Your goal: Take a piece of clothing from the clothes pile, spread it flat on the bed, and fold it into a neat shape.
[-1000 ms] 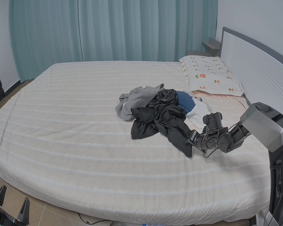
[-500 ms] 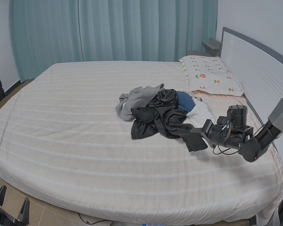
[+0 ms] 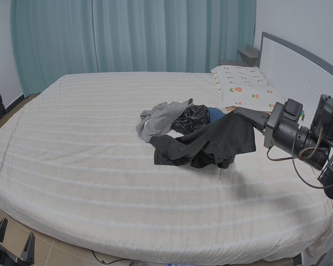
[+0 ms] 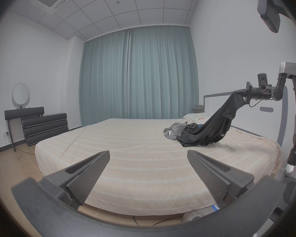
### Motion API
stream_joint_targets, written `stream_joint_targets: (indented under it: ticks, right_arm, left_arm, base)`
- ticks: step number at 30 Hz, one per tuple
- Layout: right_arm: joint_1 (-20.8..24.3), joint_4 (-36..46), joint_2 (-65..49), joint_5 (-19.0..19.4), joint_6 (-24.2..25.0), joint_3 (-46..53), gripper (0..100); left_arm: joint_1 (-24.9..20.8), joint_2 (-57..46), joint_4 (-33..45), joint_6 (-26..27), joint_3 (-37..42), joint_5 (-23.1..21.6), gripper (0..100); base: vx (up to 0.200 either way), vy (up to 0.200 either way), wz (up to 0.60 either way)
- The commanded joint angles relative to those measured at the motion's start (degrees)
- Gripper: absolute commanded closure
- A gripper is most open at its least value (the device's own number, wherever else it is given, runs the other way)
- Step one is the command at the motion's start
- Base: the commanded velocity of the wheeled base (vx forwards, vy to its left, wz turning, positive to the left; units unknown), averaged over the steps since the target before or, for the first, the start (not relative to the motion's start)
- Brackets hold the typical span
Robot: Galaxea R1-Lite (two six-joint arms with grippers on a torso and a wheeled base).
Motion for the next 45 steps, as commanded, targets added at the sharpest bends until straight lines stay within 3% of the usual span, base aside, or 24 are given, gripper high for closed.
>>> stream_joint_targets:
  ticks: [1, 11, 15, 16, 17, 18, 22, 25, 29, 32, 38, 45]
  right_arm:
    - [3.7, 0.0, -7.6, 0.0, -1.6, -0.3, 100]
    - [5.1, -0.3, -10.5, 0.1, -5.3, -1.0, 100]
    - [5.1, -0.1, -11.2, 0.1, -7.0, -1.1, 100]
    - [5.1, -0.1, -10.9, 0.1, -7.0, -1.0, 100]
    - [5.2, 0.0, -10.5, 0.2, -7.1, -1.0, 100]
    - [5.3, -0.1, -10.1, 0.3, -7.2, -1.0, 100]
    - [6.1, -0.7, -9.3, 0.1, -7.4, -0.6, 100]
    - [5.7, -0.7, -9.0, 0.1, -7.4, -1.2, 100]
    - [5.3, -0.5, -9.0, 0.1, -7.4, -2.2, 100]
    - [5.3, -0.3, -7.9, 0.1, -7.8, -2.3, 100]
    - [5.0, -0.7, -7.0, 0.1, -8.3, -2.9, 100]
    - [4.9, -0.7, -7.0, 0.0, -8.3, -3.9, 100]
  left_arm:
    - [0.0, -0.9, -0.1, 0.0, 0.7, -0.2, 0]
    - [0.0, -0.9, -0.4, 2.7, 0.8, -0.9, 0]
    - [0.0, -0.9, -3.0, 0.3, -2.2, -1.0, 0]
    - [-0.4, 3.6, -7.2, -4.8, -10.9, -0.7, 0]
    - [-0.5, 7.5, -7.7, -7.2, -14.1, -1.8, 0]
    - [-0.5, 11.9, -6.3, -7.0, -14.0, -2.6, 0]
    - [-0.5, 21.9, -2.6, 1.8, -12.7, -4.6, 0]
    - [-1.6, 30.0, -3.1, 2.1, -13.6, -6.9, 0]
    - [-6.2, 40.6, -4.2, 2.0, -14.2, -15.4, 0]
    - [-8.8, 52.1, -4.8, 2.0, -15.1, -17.3, 0]
    - [-11.8, 76.1, -15.8, 1.6, -17.7, -17.4, 0]
    - [-20.2, 97.5, -31.6, -1.6, -20.0, -16.9, 0]
  base:
    - [0.0, 0.0, 0.0]
    - [0.0, 0.0, 0.0]
    - [0.0, 0.0, 0.0]
    - [0.0, 0.0, 0.0]
    - [0.0, 0.0, 0.0]
    - [0.0, 0.0, 0.0]
    - [0.0, 0.0, 0.0]
    - [0.0, 0.0, 0.0]
    - [0.0, 0.0, 0.0]
    - [0.0, 0.0, 0.0]
    - [0.0, 0.0, 0.0]
    - [0.0, 0.0, 0.0]
